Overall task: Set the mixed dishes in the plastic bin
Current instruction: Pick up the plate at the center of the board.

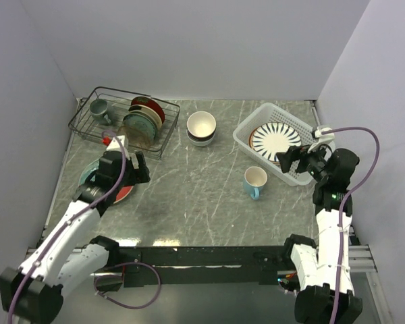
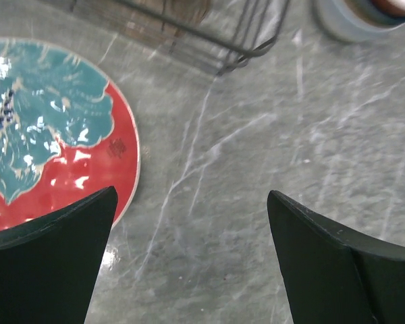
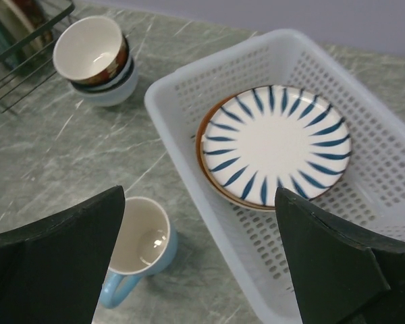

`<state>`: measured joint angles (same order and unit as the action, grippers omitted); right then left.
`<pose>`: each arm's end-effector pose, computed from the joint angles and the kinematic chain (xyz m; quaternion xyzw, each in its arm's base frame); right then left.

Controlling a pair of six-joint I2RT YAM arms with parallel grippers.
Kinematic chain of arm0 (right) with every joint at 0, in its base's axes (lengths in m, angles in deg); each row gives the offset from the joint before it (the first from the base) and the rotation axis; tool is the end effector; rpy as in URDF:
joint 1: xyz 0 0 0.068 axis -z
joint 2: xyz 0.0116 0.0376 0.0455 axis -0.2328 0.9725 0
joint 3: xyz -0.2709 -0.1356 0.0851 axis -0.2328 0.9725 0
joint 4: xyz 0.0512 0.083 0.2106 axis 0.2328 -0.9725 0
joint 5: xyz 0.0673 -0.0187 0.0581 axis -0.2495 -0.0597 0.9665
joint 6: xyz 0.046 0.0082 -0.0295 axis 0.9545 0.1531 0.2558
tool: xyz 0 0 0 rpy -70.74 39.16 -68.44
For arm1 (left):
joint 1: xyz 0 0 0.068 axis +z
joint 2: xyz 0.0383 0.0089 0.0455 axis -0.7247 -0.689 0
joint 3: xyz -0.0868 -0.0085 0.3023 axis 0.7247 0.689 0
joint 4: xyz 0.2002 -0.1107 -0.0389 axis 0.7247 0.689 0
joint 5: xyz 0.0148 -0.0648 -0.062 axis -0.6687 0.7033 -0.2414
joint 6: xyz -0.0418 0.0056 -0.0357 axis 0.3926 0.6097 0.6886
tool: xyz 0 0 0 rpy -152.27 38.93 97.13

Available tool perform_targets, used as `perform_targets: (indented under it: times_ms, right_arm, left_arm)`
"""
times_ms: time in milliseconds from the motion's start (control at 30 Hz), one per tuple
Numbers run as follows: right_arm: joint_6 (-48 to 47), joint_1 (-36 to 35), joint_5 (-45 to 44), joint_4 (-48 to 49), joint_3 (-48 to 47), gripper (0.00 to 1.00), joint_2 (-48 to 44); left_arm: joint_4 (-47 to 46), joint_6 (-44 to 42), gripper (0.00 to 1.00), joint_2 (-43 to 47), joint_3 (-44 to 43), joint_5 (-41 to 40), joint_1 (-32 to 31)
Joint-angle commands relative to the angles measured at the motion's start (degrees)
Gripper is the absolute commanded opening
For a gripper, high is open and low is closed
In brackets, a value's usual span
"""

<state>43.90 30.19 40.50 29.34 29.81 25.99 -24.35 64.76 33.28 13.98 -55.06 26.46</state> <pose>0.1092 -0.0095 0.3595 -0.1300 0.7511 0.1159 0.6368 0.1166 -0.0352 0.3128 -0.0747 0.8706 -0.1077 0.4743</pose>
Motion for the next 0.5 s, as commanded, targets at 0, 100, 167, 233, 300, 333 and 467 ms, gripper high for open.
perform_targets:
  times_ms: [0,100,167,233,300,333,467]
  right_arm:
    - [-0.2,0.5,8.6,3.5,1.3,1.00,-0.6]
    - [0.1,0.4,9.8,3.7,1.5,1.00,-0.8]
    - [0.3,0.4,9.9,3.5,1.5,1.00,-0.6]
    - [0.4,0.4,10.2,3.3,1.4,1.00,-0.8]
    - [0.5,0.4,10.3,3.3,1.5,1.00,-0.9]
    - [0.6,0.6,10.2,3.3,1.4,1.00,-1.0]
    - [0.6,0.5,10.0,3.2,1.4,1.00,-1.4]
  left_arm:
    - [1.9,2.9,0.99,-6.5,-4.0,-4.6,0.4]
    - [4.1,3.6,0.99,-13.8,-6.8,-7.5,0.4]
    - [5.2,4.1,0.99,-19.4,-8.4,-9.2,0.3]
    - [5.8,3.5,0.99,-22.5,-10.2,-10.8,0.1]
    - [5.9,3.2,0.99,-26.4,-11.7,-13.2,-0.7]
    - [6.3,3.0,0.99,-27.6,-12.2,-14.1,-0.9]
    - [7.7,2.9,0.97,-35.1,-14.8,-18.7,-2.4]
